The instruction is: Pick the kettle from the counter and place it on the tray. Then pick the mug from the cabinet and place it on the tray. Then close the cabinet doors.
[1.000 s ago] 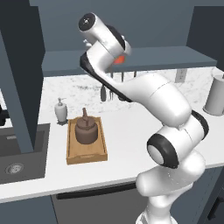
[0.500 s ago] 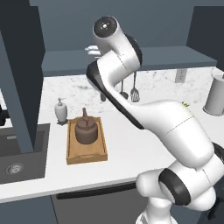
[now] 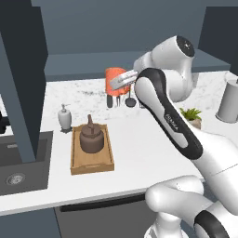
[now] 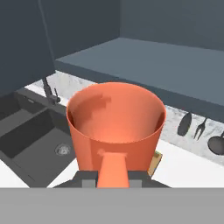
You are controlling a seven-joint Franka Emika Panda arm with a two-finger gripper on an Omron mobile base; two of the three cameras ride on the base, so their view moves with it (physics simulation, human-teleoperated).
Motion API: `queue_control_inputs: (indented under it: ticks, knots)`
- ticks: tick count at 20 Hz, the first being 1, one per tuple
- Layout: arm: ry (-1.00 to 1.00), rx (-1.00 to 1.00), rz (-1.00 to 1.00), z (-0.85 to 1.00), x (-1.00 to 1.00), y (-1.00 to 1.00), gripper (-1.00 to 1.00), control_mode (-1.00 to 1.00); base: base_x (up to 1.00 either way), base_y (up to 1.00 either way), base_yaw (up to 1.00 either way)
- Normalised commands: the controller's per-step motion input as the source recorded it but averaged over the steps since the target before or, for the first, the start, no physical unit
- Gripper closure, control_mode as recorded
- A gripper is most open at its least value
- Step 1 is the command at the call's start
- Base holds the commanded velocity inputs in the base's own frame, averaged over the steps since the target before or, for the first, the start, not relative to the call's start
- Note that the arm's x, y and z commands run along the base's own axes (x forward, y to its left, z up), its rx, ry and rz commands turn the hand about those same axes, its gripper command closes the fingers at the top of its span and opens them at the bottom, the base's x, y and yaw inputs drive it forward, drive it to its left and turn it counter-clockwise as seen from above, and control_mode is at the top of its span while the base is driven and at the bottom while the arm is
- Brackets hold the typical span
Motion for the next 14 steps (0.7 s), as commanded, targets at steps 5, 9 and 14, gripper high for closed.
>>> queue_control_inputs:
  ticks: [5, 9, 14]
  knots:
    - [0.08, 0.0, 0.22, -0.19, -0.02, -0.01, 1.0, -1.0, 0.0, 0.0, 0.0]
    - [0.0, 0.0, 0.0, 0.0, 0.0, -0.05, 1.0, -1.0, 0.0, 0.0, 0.0]
    - [0.02, 0.0, 0.06, -0.21, 0.02, -0.09, 1.0, -1.0, 0.0, 0.0, 0.0]
